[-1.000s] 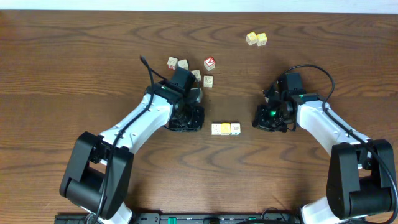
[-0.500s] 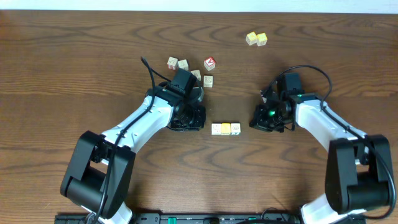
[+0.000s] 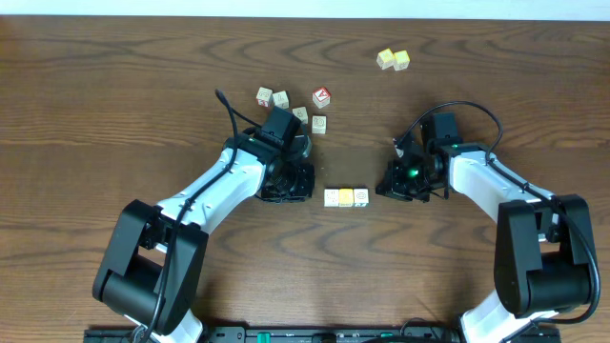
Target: Lift 3 blocks
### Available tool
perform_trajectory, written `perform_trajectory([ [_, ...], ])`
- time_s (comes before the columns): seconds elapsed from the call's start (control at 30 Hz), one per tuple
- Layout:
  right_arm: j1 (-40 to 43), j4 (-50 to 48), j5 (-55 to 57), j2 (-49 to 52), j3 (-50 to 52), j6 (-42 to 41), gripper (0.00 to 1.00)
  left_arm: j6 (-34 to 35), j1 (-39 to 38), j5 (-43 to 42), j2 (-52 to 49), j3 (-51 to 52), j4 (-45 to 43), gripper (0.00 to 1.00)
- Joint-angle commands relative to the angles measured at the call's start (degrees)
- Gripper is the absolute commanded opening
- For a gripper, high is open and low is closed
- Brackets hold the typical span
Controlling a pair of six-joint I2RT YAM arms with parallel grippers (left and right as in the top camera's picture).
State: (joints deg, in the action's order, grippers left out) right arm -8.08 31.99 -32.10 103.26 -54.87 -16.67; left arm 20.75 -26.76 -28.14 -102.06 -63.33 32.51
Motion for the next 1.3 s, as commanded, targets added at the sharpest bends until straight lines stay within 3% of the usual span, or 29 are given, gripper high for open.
perform_trajectory([
  [0.0,-0.28,-0.11,-1.66,0.96,0.24,1.27,0.01,0.55,-0.07,0.72,-2.05,0.5,-0.11,0.07],
  [1.27,-1.79,1.62,-2.95,0.96,0.35,1.27,0.01,0.98,-1.73,-1.9,-5.2,0.5,-2.16,0.07],
])
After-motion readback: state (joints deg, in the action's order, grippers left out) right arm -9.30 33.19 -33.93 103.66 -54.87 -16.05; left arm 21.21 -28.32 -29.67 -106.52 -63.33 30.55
